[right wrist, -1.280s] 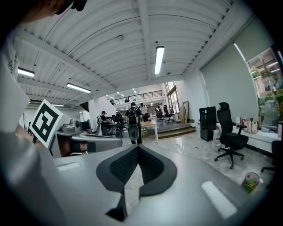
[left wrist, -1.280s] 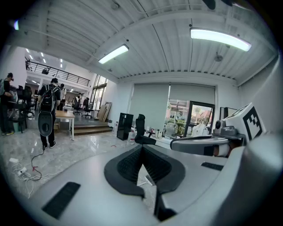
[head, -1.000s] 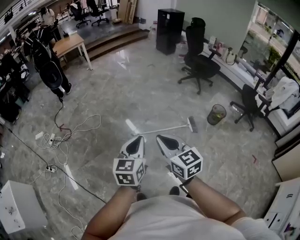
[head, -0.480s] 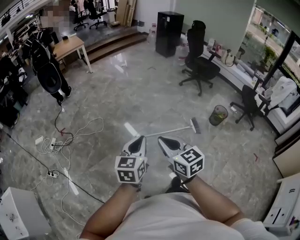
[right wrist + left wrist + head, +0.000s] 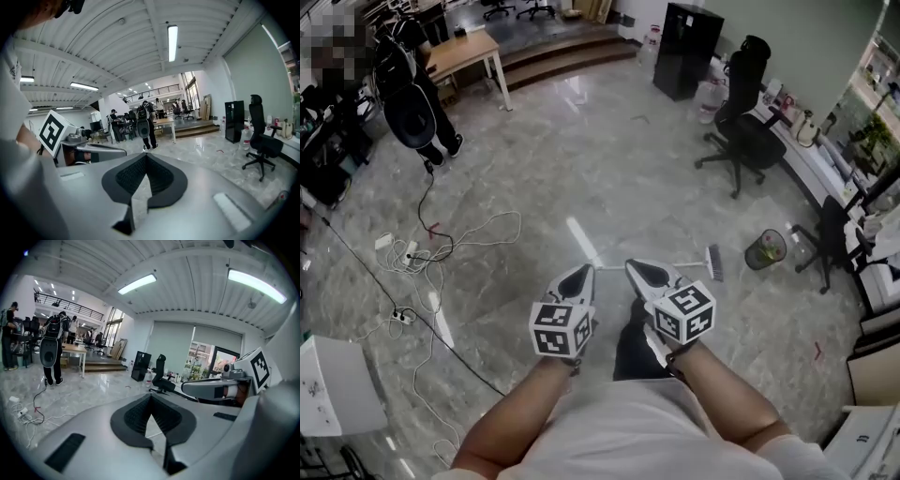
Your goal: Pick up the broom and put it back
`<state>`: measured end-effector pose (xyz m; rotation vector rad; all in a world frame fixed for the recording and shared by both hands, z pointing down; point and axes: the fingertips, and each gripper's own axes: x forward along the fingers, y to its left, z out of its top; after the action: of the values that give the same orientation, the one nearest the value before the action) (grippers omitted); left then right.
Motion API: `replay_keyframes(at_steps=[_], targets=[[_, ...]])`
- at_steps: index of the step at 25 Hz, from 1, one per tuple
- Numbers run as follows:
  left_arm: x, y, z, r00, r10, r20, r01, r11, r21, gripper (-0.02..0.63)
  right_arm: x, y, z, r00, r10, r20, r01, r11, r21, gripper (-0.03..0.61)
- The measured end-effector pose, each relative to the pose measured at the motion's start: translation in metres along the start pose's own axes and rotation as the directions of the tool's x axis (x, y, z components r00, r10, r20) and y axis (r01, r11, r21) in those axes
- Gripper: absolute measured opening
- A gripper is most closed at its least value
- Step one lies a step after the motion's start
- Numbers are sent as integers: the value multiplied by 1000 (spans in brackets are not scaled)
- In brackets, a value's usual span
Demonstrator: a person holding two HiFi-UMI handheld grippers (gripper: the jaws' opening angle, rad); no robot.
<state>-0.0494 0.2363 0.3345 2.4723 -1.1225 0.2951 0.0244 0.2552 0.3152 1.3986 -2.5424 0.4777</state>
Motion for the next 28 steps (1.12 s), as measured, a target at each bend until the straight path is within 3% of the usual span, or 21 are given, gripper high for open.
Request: replay_keyframes(at_steps=[6, 11, 14, 21, 24, 28], targets=[[156, 71, 5, 991, 120, -57, -125, 988, -93, 4, 123, -123, -11, 982, 149, -114, -153, 988, -31, -2], [259, 135, 11, 974, 187, -126, -208, 961, -181, 3, 219, -194, -20, 925, 280, -257, -297, 954, -29, -2], [294, 190, -7, 967, 190, -168, -227, 944, -240, 3, 279, -207, -46, 884, 332, -329, -361, 932, -26, -2], [362, 297, -122, 950, 192, -248, -264, 915, -306, 5, 401, -237, -180, 801, 366, -474, -431, 902, -34, 0], [393, 336, -193, 938, 196, -287, -289, 899, -330, 5, 448, -258, -260, 766, 362, -531, -442, 897, -25, 3], [423, 378, -293, 920, 194, -340, -316, 882, -350, 5, 497, -276, -387, 690, 357, -629, -484, 874, -35, 57]])
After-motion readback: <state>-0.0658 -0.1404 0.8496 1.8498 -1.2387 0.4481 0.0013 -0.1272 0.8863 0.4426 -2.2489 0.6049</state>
